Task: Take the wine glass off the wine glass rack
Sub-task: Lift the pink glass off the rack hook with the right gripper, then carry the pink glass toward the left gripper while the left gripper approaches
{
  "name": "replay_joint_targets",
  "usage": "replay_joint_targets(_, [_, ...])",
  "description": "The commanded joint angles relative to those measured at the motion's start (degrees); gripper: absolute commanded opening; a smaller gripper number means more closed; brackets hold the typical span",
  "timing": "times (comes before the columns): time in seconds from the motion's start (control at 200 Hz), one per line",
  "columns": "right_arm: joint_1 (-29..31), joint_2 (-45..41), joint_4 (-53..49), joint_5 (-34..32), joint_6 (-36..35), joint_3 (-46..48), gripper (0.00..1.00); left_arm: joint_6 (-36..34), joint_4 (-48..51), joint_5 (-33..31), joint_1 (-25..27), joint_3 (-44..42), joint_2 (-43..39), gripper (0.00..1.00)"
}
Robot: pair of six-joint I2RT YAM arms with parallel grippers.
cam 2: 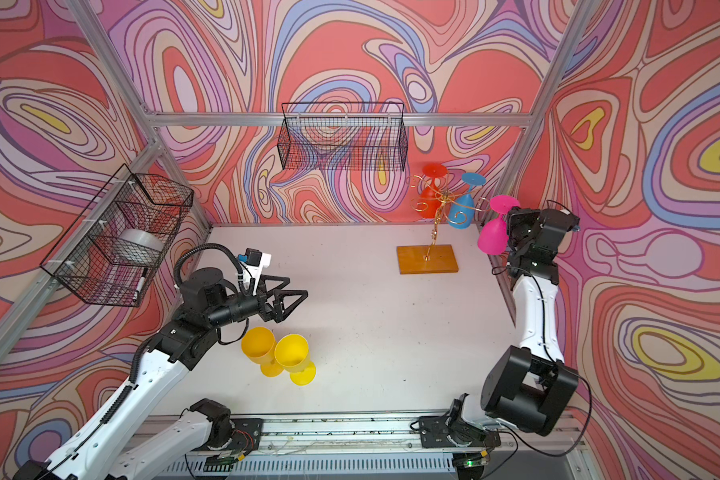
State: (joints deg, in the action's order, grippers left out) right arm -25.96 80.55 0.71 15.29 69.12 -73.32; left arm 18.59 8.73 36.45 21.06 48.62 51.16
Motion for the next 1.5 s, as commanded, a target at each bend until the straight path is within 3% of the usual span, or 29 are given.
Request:
replay_joint_targets(0.0, [-0.3, -4.0, -2.0, -0.8, -2.8, 2.0, 0.00, -1.5, -0.5, 0.7, -0.1, 0.2, 0.1, 1.00])
replay_joint_targets(0.321, [-0.1, -14.2, -8.4, -1.4, -8.2, 7.6, 0.00, -1.2, -0.7, 1.1, 0.0, 0.2, 1.1, 1.00])
replay_joint_targets(0.626, [6.4, -22.0, -12.7, -5.7, -12.1, 12.7, 0.00, -2.0, 0.1, 0.1, -0.1, 0.4, 1.7, 1.00])
replay_joint_targets(1.142, [31.8, -27.0, -17.4, -16.5, -15.7, 19.2, 0.00, -3.6, 2.3, -2.3, -0.1, 0.9, 2.0, 1.00])
replay_joint_targets(1.493, [52.5, -19.8, -13.1, -25.2, -16.7, 17.7, 0.00, -4.1, 3.5, -3.2, -0.1, 1.6, 3.4, 1.00])
